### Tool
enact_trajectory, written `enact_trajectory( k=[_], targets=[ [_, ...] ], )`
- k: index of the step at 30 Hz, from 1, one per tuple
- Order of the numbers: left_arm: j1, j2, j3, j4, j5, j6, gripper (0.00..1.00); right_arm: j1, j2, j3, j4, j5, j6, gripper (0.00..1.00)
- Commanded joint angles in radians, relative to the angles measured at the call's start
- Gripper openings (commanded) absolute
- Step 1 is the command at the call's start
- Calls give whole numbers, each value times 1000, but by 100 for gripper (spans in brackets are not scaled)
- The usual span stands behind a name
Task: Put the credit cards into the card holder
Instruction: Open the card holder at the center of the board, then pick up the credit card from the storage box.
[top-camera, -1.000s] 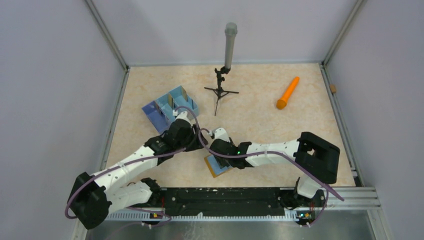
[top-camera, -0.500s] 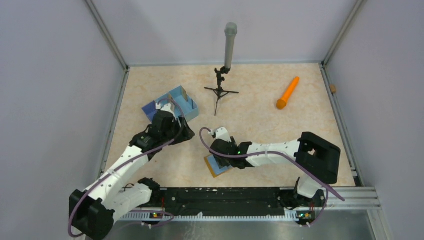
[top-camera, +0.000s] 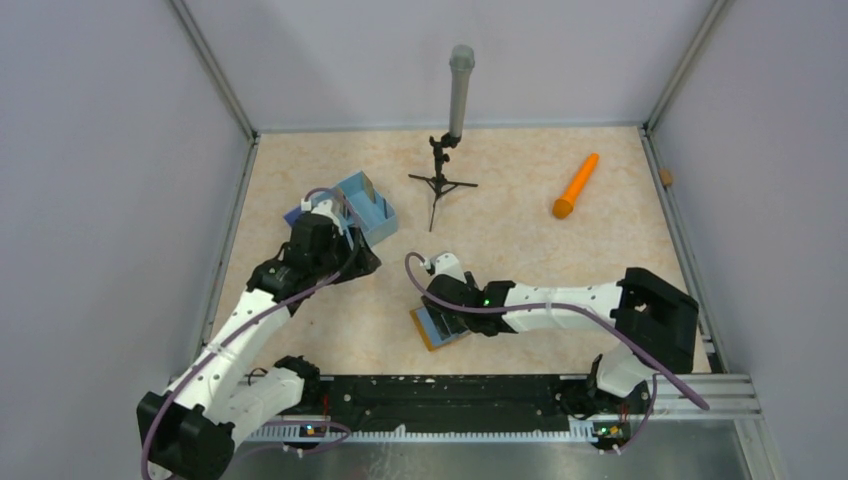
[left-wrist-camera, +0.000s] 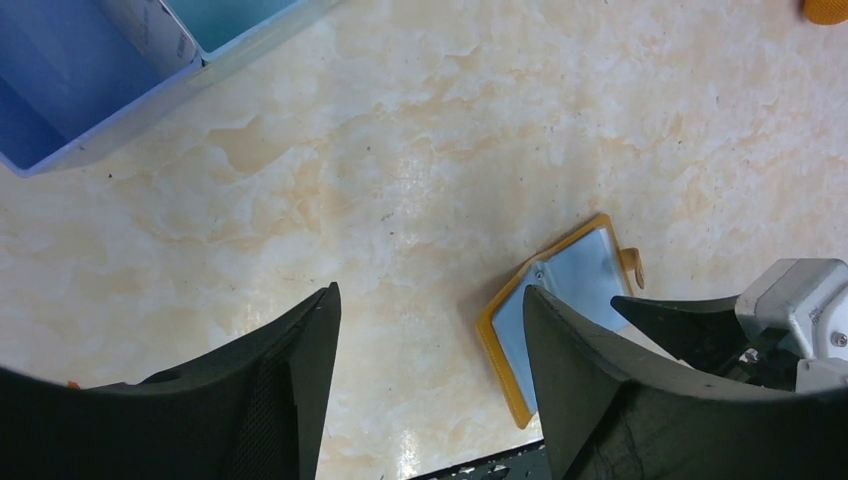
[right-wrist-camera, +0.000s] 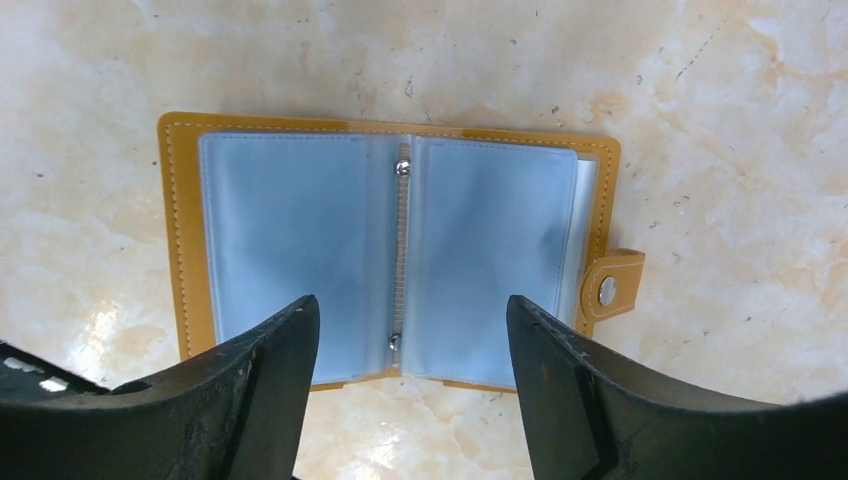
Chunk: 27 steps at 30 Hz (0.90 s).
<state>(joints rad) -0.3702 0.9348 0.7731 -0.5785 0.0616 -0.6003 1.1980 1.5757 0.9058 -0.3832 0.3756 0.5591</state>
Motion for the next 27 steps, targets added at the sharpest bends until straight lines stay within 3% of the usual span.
enact_trajectory(
  k=[1, 18, 27],
  targets=[
    [25, -12, 72, -23, 21, 46, 71, 14, -62, 48, 3, -20, -12, 68],
    [152, 14, 236, -151, 16, 168, 77, 13, -115, 67, -6, -12, -13, 70],
    [248, 11, 248, -177, 32, 218, 77, 12, -133, 45, 29, -43, -1, 70]
  ],
)
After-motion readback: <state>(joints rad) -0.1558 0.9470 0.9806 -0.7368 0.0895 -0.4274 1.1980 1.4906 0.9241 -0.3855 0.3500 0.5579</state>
